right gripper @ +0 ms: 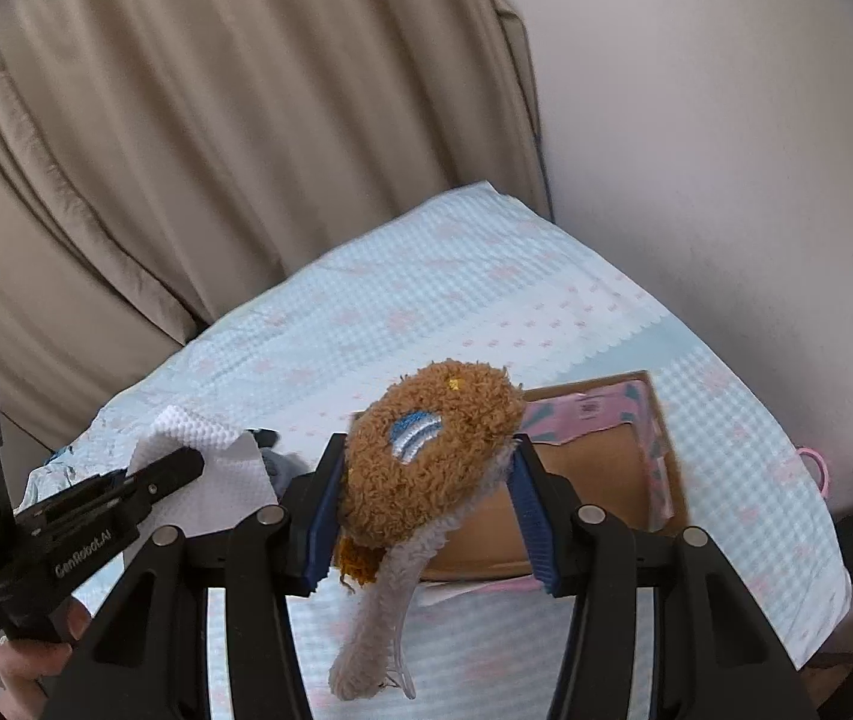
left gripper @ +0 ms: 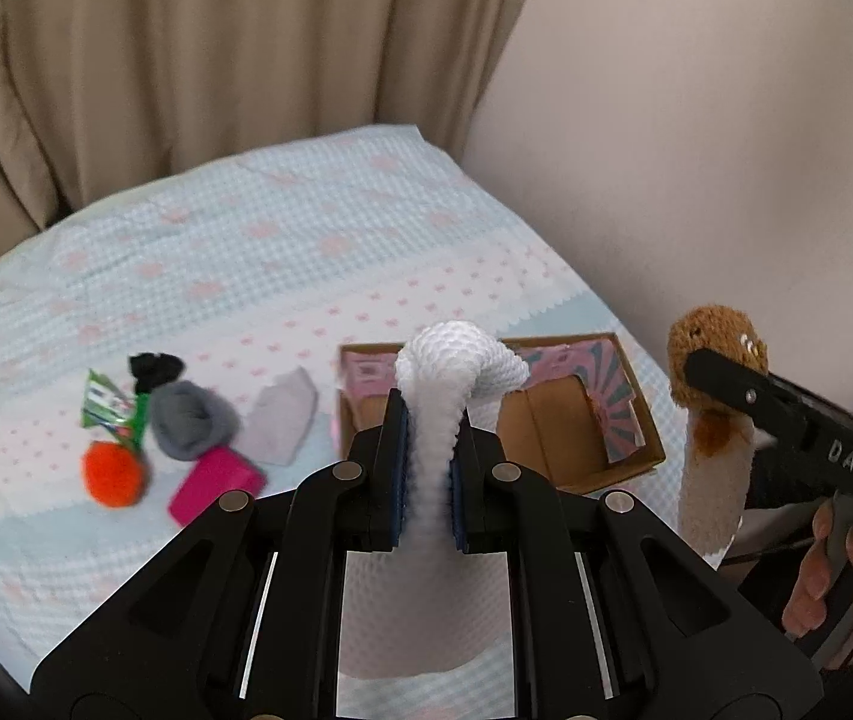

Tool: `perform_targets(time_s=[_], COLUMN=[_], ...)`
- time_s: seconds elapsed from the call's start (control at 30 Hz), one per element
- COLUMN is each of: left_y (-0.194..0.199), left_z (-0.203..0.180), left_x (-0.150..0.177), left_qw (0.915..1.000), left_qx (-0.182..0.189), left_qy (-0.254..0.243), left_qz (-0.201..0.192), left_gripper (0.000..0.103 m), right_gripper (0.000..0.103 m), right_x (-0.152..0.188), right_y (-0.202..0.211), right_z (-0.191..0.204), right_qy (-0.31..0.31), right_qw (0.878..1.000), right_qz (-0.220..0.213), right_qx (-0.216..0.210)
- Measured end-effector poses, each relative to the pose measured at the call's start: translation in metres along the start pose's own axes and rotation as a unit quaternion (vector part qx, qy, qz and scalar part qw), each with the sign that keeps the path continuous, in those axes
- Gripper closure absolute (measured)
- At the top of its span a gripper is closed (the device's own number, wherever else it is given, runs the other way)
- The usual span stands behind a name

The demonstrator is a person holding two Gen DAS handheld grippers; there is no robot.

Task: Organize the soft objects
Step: 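Carry the white cloth and brown plush into the box and open both tools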

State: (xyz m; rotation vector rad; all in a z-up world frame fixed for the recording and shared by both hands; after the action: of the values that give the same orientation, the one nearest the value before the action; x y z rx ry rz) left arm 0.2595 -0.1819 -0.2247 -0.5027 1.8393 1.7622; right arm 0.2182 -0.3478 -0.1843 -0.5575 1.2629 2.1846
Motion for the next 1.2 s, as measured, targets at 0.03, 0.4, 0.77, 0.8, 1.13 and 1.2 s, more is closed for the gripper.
perform_targets(time_s=[0.03, 0.4, 0.77, 0.8, 1.13, 1.2], left_y=[-0.008, -0.131, -0.224, -0.224, -0.202, -0.198], left_z=[-0.008, -0.057, -0.083, -0.085, -0.082, -0.081], left_x=[-0.001, -0.001, 0.032, 0.033, 0.032, 0.03], left_qw=[1.0, 0.9937, 0.9723, 0.9715, 0.9723, 0.9732], left_qx=[-0.001, -0.023, -0.038, -0.038, -0.077, -0.075], left_qy=[-0.002, -0.037, -0.097, -0.101, -0.134, -0.131], left_qz=[0.007, 0.103, 0.209, 0.211, 0.175, 0.174], left_gripper=[0.093, 0.093, 0.093, 0.093, 0.0, 0.0], right_gripper=[0.056, 0.056, 0.056, 0.056, 0.0, 0.0], right_x=[-0.003, -0.008, 0.021, 0.023, 0.03, 0.028], right_y=[-0.004, -0.087, -0.16, -0.163, -0.181, -0.177], right_z=[-0.013, -0.114, -0.153, -0.155, -0.162, -0.162], right_qy=[-0.006, -0.061, -0.043, -0.046, -0.059, -0.06], right_qw=[1.0, 0.994, 0.982, 0.981, 0.97, 0.972], right_qz=[0.006, 0.091, 0.185, 0.19, 0.236, 0.227], right_qx=[-0.002, 0.0, 0.016, 0.017, 0.02, 0.019])
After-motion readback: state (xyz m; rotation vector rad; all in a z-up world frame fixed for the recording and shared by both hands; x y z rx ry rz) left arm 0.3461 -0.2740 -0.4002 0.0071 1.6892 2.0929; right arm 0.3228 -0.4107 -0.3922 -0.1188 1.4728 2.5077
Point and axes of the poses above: each gripper's, at about its wrist camera, not at the fingertips, and y roughly against the way its jaws point, z to its left, x to its underside, the point moved 4 cm from there along -y, roughly the way its jaws point, and after that the axes turned 13 degrees about -x, right-handed, at the moved point
